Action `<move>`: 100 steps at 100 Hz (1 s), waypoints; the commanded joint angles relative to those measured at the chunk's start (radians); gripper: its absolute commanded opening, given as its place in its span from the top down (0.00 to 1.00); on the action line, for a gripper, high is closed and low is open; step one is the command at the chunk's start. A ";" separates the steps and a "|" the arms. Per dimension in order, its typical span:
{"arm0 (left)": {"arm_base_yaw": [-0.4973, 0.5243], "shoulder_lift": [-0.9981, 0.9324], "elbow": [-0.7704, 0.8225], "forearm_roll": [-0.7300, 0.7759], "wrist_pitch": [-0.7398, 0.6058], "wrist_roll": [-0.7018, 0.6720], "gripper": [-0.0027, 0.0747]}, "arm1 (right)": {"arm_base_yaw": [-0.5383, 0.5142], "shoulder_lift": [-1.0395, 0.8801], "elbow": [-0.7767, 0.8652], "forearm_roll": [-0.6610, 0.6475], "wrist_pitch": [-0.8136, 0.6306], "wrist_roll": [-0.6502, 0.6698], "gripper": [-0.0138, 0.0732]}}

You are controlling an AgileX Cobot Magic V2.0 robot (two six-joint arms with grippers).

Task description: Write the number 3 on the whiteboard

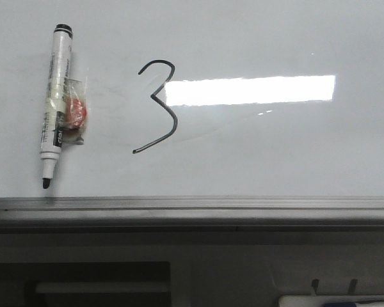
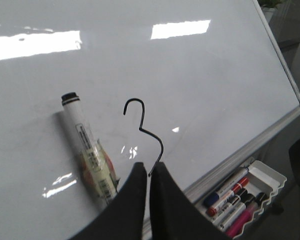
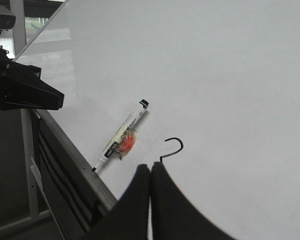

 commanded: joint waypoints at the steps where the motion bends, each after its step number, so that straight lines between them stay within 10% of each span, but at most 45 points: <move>1: 0.003 -0.036 -0.005 0.006 -0.062 0.001 0.99 | -0.005 -0.089 0.054 -0.009 -0.109 0.004 0.91; 100: 0.037 -0.063 -0.003 0.006 -0.053 0.001 0.99 | -0.005 -0.231 0.178 -0.009 -0.084 0.004 0.91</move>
